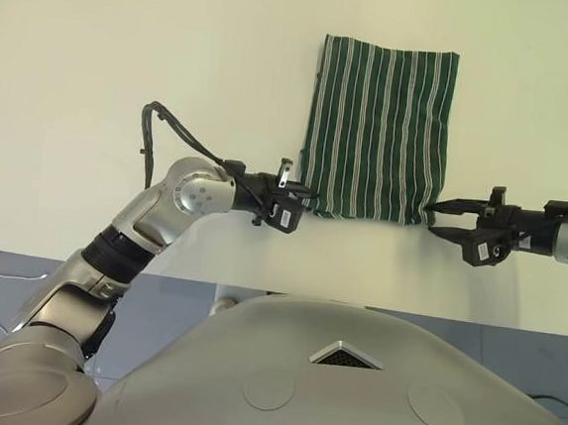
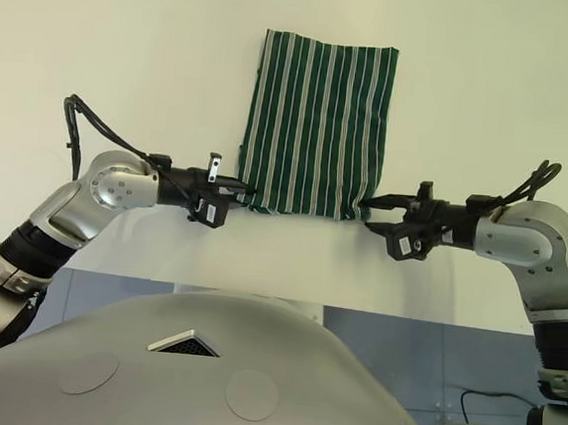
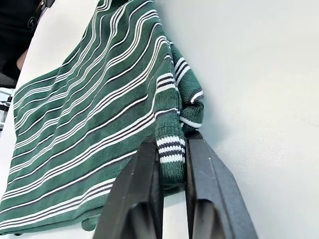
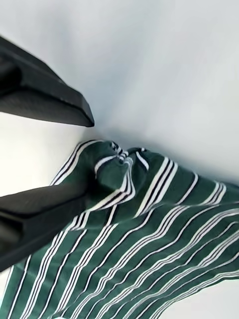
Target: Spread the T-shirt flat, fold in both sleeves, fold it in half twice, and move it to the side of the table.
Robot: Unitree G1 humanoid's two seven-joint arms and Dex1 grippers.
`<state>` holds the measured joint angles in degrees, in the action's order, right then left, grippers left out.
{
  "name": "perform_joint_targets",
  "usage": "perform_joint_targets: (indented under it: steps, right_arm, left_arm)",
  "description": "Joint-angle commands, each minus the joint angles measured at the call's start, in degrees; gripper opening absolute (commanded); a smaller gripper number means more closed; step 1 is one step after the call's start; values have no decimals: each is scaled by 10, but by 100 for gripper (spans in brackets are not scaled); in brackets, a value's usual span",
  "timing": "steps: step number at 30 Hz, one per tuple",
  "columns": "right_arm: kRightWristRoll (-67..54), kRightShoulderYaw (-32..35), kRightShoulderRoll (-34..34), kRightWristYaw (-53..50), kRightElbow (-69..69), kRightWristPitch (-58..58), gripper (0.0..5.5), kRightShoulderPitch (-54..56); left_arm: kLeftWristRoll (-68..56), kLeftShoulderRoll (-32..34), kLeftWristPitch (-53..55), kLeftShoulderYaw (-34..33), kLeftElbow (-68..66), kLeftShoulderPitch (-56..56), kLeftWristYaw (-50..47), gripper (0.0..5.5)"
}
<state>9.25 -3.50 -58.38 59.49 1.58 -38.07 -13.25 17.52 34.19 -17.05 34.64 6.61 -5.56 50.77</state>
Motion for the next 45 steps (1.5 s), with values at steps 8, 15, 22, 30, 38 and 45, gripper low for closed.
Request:
perform_joint_targets:
  steps: [8, 15, 22, 30, 38, 45]
  right_arm:
    - [-40, -53, 2, 15, -24, 53, 51, 18]
    - [-293, -14, 14, 134, -52, 383, 0, 216]
    - [-149, -100, 180, 95, -495, 377, 0, 562]
    - [-44, -81, 273, -209, -681, 279, 123, 629]
    - [-131, -11, 373, -85, -659, 233, 205, 602]
    - [-164, 84, 372, -307, -783, 411, 205, 550]
  left_arm:
    - [-28, -10, 26, 17, -85, -28, 45, 0]
    - [-360, -30, 301, -127, -97, -192, 213, 0]
    - [-310, -190, 240, -183, -629, -506, 159, 0]
    - [-298, -247, 167, -317, -820, -555, -120, 90]
    - [-318, -196, 70, -394, -671, -422, -104, 215]
    - [-397, -229, 201, -450, -281, -204, -221, 215]
